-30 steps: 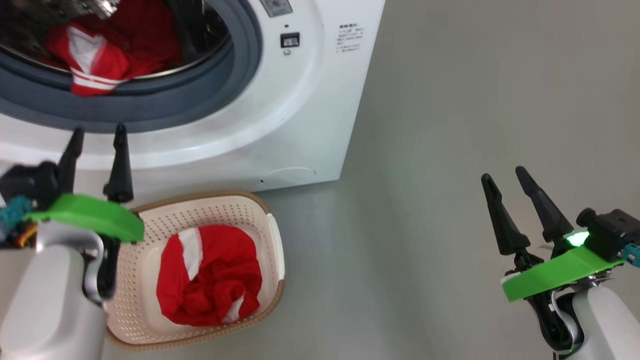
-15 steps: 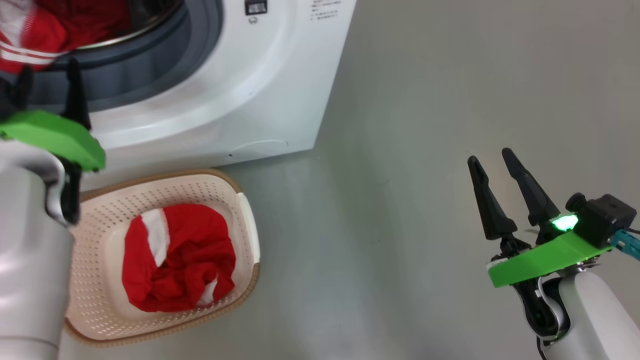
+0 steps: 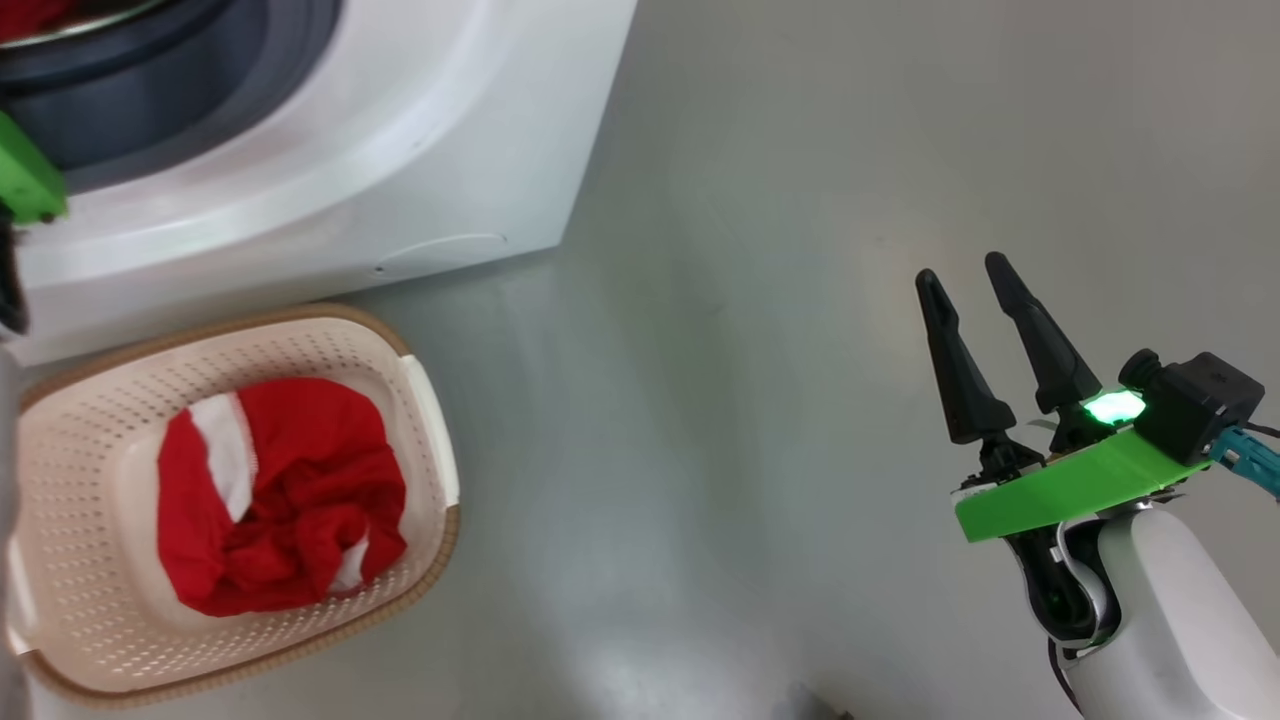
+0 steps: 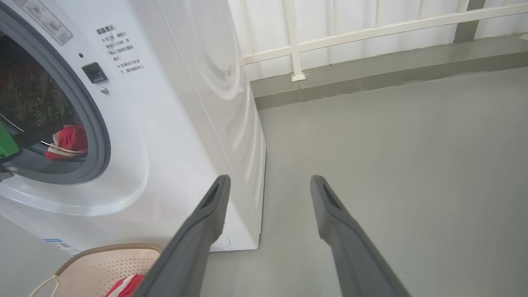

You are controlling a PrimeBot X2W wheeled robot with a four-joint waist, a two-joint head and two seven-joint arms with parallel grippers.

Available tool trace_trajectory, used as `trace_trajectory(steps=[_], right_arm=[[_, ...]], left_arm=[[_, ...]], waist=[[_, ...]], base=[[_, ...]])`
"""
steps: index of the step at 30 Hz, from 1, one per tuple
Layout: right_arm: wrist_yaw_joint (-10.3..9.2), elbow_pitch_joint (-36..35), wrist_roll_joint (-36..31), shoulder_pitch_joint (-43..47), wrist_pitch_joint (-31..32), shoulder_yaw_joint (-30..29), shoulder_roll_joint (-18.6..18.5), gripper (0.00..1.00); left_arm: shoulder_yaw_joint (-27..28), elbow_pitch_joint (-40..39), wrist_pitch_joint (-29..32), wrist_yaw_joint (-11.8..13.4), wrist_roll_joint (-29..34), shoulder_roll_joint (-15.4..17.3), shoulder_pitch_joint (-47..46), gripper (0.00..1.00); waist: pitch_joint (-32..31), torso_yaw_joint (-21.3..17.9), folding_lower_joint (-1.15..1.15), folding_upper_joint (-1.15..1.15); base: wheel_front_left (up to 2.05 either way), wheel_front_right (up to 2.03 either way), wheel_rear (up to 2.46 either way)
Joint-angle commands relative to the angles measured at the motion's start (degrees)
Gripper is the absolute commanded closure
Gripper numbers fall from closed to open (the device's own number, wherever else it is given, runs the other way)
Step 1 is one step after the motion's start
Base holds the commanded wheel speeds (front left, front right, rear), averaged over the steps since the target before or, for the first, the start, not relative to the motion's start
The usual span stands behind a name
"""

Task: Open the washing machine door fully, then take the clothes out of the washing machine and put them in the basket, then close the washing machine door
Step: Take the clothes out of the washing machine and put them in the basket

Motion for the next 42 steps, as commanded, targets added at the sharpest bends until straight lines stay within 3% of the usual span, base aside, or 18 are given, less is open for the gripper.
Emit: trace_trajectory(steps=[1,15,25,28,31,35,36,37,38,39,42], right_arm=[[0.09,-1.43,0.27,0.06,-0.28,1.32,-0.10,0.00],[0.09,-1.26,0.39,-0.58,-0.28,1.49,0.64,0.00],[0.09,-1.45,0.40,-0.89,-0.28,1.51,0.71,0.00],[0.09,-1.40,0.49,-0.97,-0.28,1.69,0.71,0.00],[0.09,-1.42,0.62,-0.95,-0.28,1.75,0.64,0.00],[0.09,-1.51,0.66,-0.95,-0.28,1.56,0.71,0.00],[0.09,-1.52,0.64,-0.96,-0.28,1.57,0.78,0.00],[0.09,-1.52,0.63,-0.99,-0.28,1.61,0.86,0.00],[0.09,-1.49,0.63,-1.02,-0.28,1.65,0.93,0.00],[0.09,-1.44,0.63,-1.07,-0.28,1.68,0.99,0.00],[0.09,-1.26,0.61,-1.13,-0.28,1.61,1.12,0.00]], left_arm=[[0.76,-0.34,0.11,0.84,0.53,3.22,-2.01,0.00],[0.35,7.55,1.44,3.96,0.66,5.87,-8.42,0.00],[-0.93,9.15,0.56,3.50,0.75,5.79,-9.00,0.00],[-1.57,9.43,0.41,3.12,1.05,6.21,-9.34,0.11],[-2.38,9.72,0.91,2.79,1.54,6.83,-9.88,0.00],[-2.87,9.91,1.15,2.84,1.78,7.30,-10.62,0.01],[-2.93,9.99,1.38,2.84,1.72,7.40,-10.80,0.13],[-2.98,10.08,1.67,2.80,1.65,7.49,-10.93,0.50],[-3.06,10.17,2.06,2.73,1.60,7.57,-10.99,0.69],[-3.14,10.24,2.23,2.67,1.56,7.67,-11.02,1.00],[-3.34,10.40,2.14,2.35,1.35,7.72,-10.83,1.00]], waist=[[1.32,-1.23,0.00,0.00],[2.92,-2.98,0.00,0.00],[2.98,-2.90,0.00,0.00],[3.05,-3.14,0.00,0.00],[3.42,-3.54,0.00,0.00],[3.93,-3.83,0.00,0.00],[4.04,-3.93,0.00,0.00],[4.11,-4.04,0.00,0.00],[4.15,-4.15,0.00,0.00],[4.15,-4.25,0.00,0.00],[3.98,-4.33,0.00,0.00]], base=[[0.00,0.00,0.00],[0.00,0.00,0.00],[0.00,0.00,0.00],[0.00,0.00,0.00],[0.00,0.00,0.00],[0.00,0.00,0.00],[0.00,0.00,0.00],[0.00,0.00,0.00],[0.00,0.00,0.00],[0.00,0.00,0.00],[0.00,0.00,0.00]])
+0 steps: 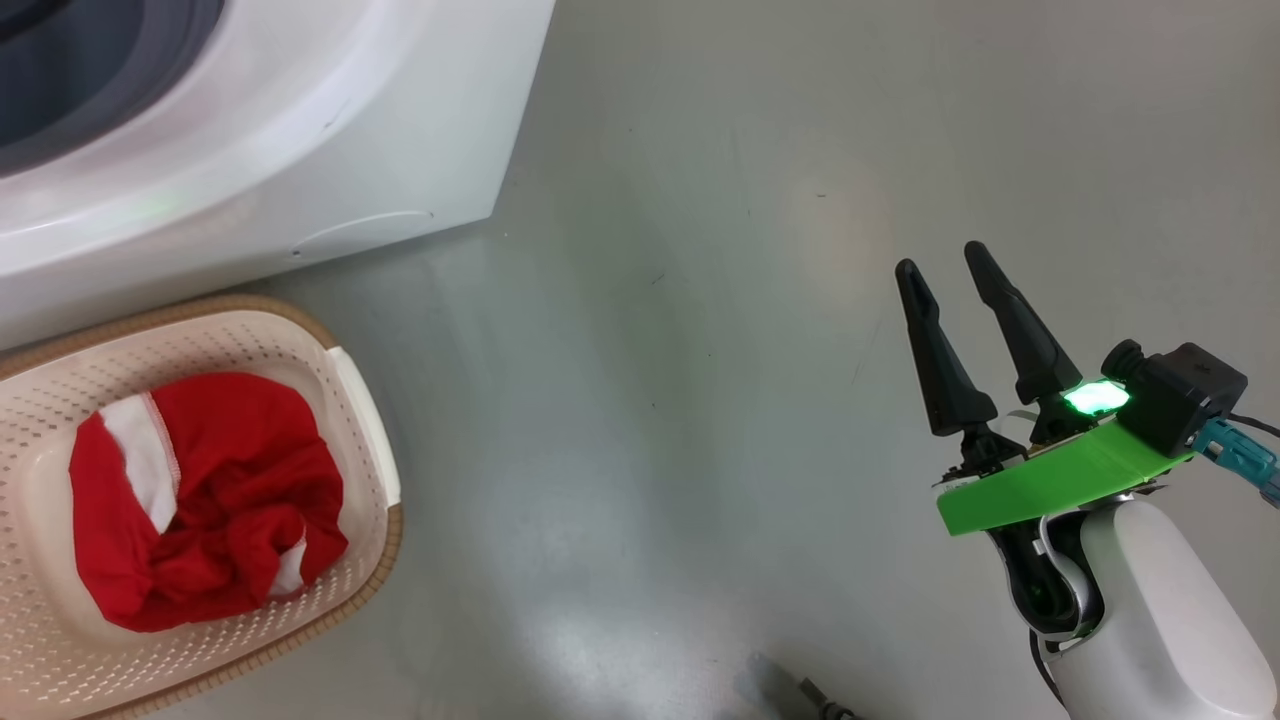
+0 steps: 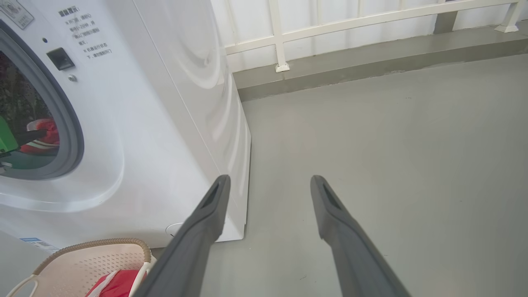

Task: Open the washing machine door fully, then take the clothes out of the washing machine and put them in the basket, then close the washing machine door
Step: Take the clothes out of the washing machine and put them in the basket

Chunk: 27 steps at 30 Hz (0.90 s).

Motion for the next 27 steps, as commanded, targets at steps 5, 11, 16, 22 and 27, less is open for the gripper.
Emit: trace_trajectory(steps=[5,11,16,22,27], right_arm=[[0.09,-1.10,0.37,0.11,-0.28,0.44,-0.16,0.00],[0.09,-0.89,0.31,0.71,-0.28,0.27,-0.04,0.00],[0.09,-0.71,0.31,1.10,-0.28,0.42,-0.46,0.00],[0.09,-0.26,0.28,1.96,-0.28,0.46,-1.29,0.00],[0.09,-0.10,0.24,3.25,-0.28,0.20,-2.07,0.00]], left_arm=[[0.06,-0.78,-1.80,-0.97,-0.19,2.19,-0.01,1.00],[-0.83,-1.29,-6.03,-3.24,-0.44,0.95,2.83,1.00],[-1.63,-2.77,-7.80,-4.71,-0.42,-0.32,5.74,1.00],[-0.68,-9.53,-8.62,-6.61,-1.63,-1.80,11.60,1.00],[0.52,-20.74,-8.66,-6.47,-1.27,-2.12,20.81,1.00]], waist=[[-0.74,0.38,0.00,0.00],[-2.56,1.76,0.00,0.00],[-4.01,3.13,0.00,0.00],[-6.52,4.54,0.00,0.00],[-9.23,5.89,0.00,0.00]], base=[[0.00,0.00,0.00],[0.00,0.00,0.00],[0.00,0.00,0.00],[0.00,0.00,0.00],[0.00,0.00,0.00]])
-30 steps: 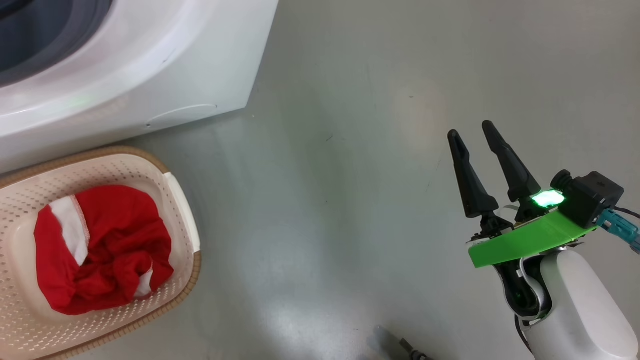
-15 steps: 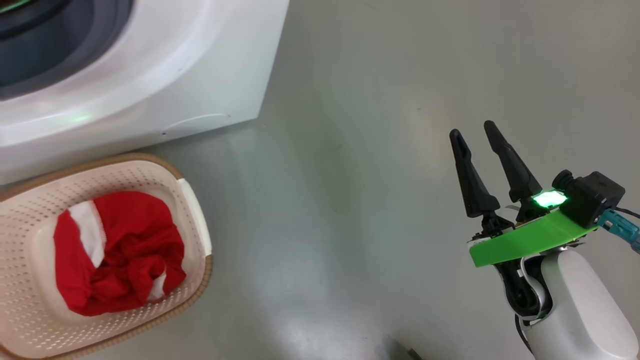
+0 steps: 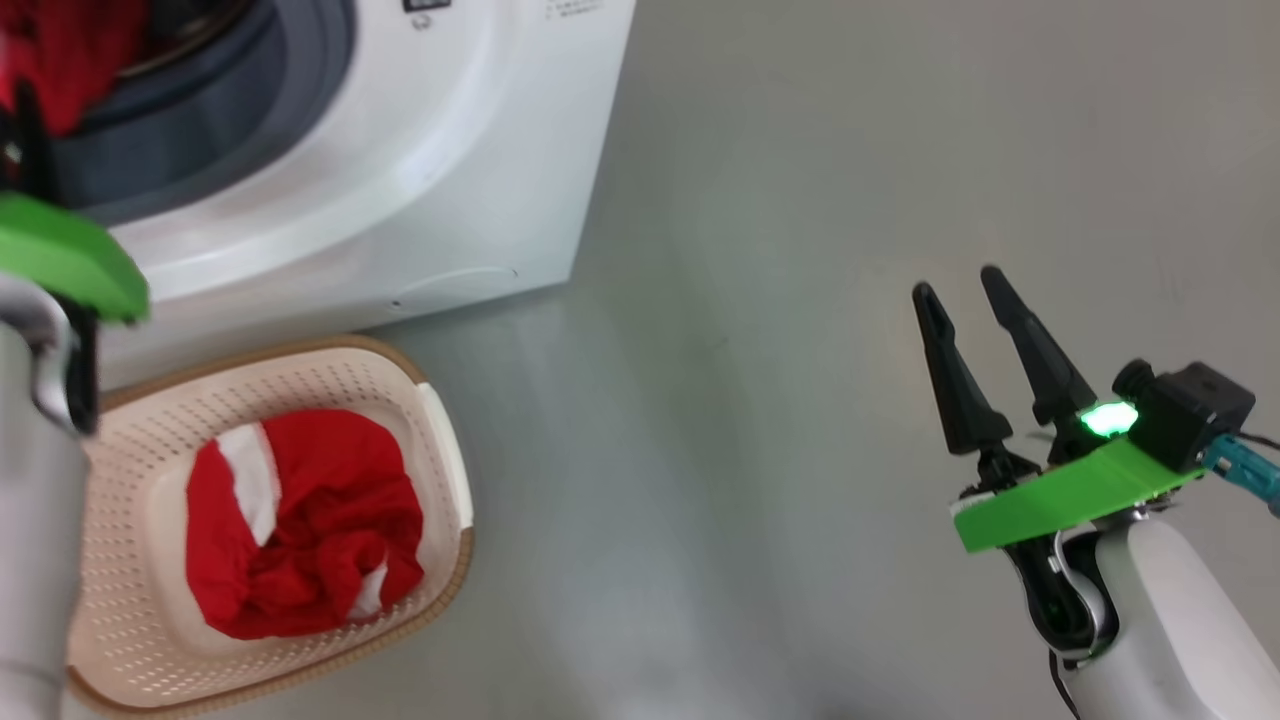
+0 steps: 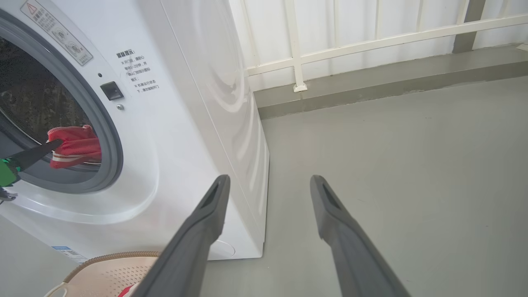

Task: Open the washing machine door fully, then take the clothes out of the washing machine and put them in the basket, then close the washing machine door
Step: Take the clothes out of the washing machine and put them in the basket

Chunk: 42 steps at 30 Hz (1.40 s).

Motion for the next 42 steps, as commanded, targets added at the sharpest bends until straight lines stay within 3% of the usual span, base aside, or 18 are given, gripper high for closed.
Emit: trace_trajectory(steps=[1,7,18,42], right_arm=[[0.09,-1.06,0.25,2.24,-0.28,0.65,-0.96,0.00],[0.09,-0.92,0.25,3.56,-0.28,0.48,-1.44,0.00],[0.09,-0.44,0.41,4.65,-0.28,0.31,-2.52,0.00],[0.09,-0.03,0.80,7.56,-0.28,0.06,-4.27,0.00]], left_arm=[[1.71,-5.37,-0.68,0.13,0.09,2.47,3.81,1.00],[3.40,-17.98,-0.69,1.26,0.06,1.75,14.18,1.00],[4.09,-33.43,-0.69,2.83,-0.40,-0.20,28.69,1.00],[5.77,-50.44,-0.70,7.84,-3.26,-4.90,49.33,1.00]], waist=[[-2.38,1.65,0.00,0.00],[-4.30,3.80,0.00,0.00],[-7.32,6.45,0.00,0.00],[-11.99,6.18,0.00,0.00]], base=[[0.00,0.00,0.00],[0.00,0.00,0.00],[0.00,0.00,0.00],[0.00,0.00,0.00]])
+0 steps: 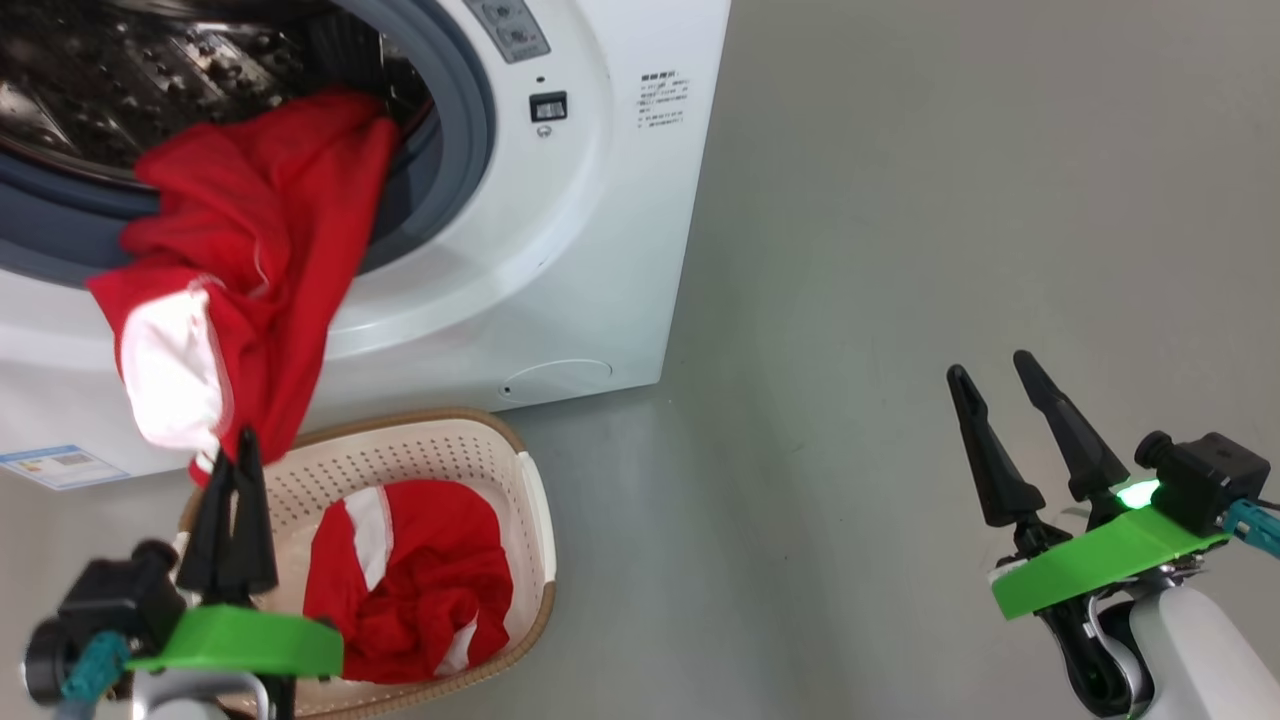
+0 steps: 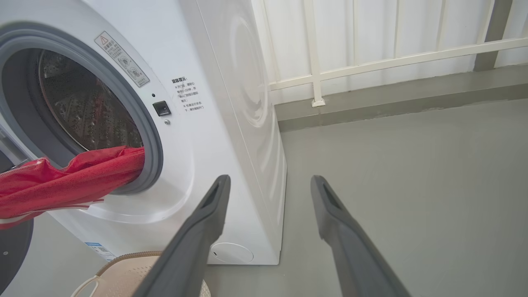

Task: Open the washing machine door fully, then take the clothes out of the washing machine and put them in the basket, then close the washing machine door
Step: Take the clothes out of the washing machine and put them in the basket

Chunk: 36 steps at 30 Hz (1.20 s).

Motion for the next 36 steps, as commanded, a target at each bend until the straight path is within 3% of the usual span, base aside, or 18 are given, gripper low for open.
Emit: trace_trajectory(steps=[1,27,28,29,30,31,36], right_arm=[[0.09,-1.14,0.39,1.02,-0.28,0.82,-0.95,0.00],[0.09,-0.35,0.64,2.20,-0.28,0.70,-2.11,0.00],[0.09,-0.39,0.63,2.17,-0.28,0.71,-2.07,0.00],[0.09,-0.41,0.61,2.15,-0.28,0.72,-2.05,0.00],[0.09,-0.42,0.61,2.13,-0.28,0.74,-2.02,0.00],[0.09,-0.42,0.60,2.09,-0.28,0.78,-1.99,0.00],[0.09,-0.21,0.59,1.98,-0.28,0.82,-1.85,0.00]], left_arm=[[1.97,-2.14,-0.54,0.60,-0.39,0.71,0.78,1.00],[2.03,1.02,-0.54,-1.21,0.30,-1.96,2.16,1.00],[2.09,1.59,-0.54,-1.25,0.34,-1.98,2.08,0.93],[2.18,2.17,-0.55,-1.28,0.33,-2.03,1.93,0.71],[2.31,2.84,-0.55,-1.27,0.24,-2.10,1.79,0.17],[2.36,3.62,-0.55,-1.30,0.14,-2.11,1.62,0.00],[2.77,6.40,-0.55,-1.89,-0.32,-2.20,0.61,0.00]], waist=[[-0.49,0.00,0.00,0.00],[-3.69,1.13,0.00,0.00],[-3.66,1.07,0.00,0.00],[-3.61,1.02,0.00,0.00],[-3.56,0.97,0.00,0.00],[-3.51,0.92,0.00,0.00],[-3.44,0.80,0.00,0.00]], base=[[0.00,0.00,0.00],[0.00,0.00,0.00],[0.00,0.00,0.00],[0.00,0.00,0.00],[0.00,0.00,0.00],[0.00,0.00,0.00],[0.00,0.00,0.00]])
